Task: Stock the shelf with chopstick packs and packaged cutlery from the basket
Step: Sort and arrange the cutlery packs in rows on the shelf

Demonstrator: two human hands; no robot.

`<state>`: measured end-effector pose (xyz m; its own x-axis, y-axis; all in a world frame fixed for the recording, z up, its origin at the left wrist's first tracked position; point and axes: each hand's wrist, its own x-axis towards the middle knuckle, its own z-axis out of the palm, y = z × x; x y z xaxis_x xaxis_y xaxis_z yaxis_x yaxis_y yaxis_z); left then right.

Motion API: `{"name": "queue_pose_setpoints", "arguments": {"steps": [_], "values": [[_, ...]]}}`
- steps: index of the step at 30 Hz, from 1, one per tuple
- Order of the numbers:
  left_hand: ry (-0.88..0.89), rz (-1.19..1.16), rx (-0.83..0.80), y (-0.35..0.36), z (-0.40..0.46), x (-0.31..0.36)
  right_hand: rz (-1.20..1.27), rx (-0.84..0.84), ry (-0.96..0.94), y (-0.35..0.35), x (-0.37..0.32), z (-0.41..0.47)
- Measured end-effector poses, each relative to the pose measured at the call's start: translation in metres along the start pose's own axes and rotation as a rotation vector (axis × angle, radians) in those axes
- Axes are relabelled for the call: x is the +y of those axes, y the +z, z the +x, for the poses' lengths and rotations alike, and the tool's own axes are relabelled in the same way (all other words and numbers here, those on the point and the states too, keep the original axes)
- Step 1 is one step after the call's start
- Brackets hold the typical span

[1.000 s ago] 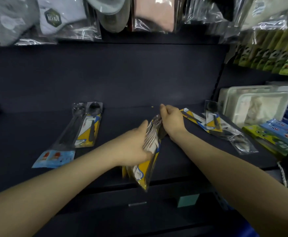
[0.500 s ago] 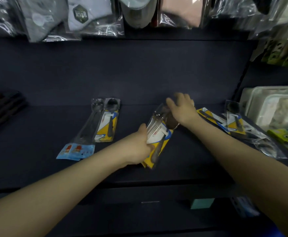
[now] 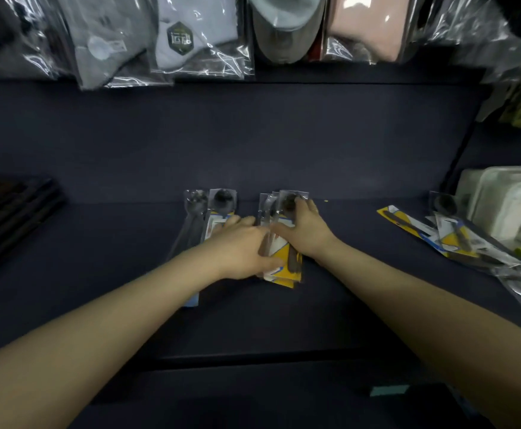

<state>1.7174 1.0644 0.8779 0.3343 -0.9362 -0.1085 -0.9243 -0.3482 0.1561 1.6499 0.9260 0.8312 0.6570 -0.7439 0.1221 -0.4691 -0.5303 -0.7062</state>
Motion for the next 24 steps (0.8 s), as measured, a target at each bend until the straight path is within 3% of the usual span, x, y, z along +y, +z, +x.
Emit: {"name": "queue_pose_setpoints", "arguments": {"steps": [8,12,21,24], "values": [[0.158,-0.431,-0.094,0.004,0.02,-0.053,0.232,0.014,0.137,0.02,-0.03,0.017],[0.155,-0.393,-0.065,0.007,0.03,-0.058,0.318,0.004,0.241,0.027,-0.042,0.018],[0.183,-0.151,0.011,0.006,0.028,-0.065,0.363,0.028,0.228,0.023,-0.045,0.01],[0.244,-0.187,0.016,0.014,0.007,-0.063,0.371,0.012,0.214,0.013,-0.041,-0.017]]}}
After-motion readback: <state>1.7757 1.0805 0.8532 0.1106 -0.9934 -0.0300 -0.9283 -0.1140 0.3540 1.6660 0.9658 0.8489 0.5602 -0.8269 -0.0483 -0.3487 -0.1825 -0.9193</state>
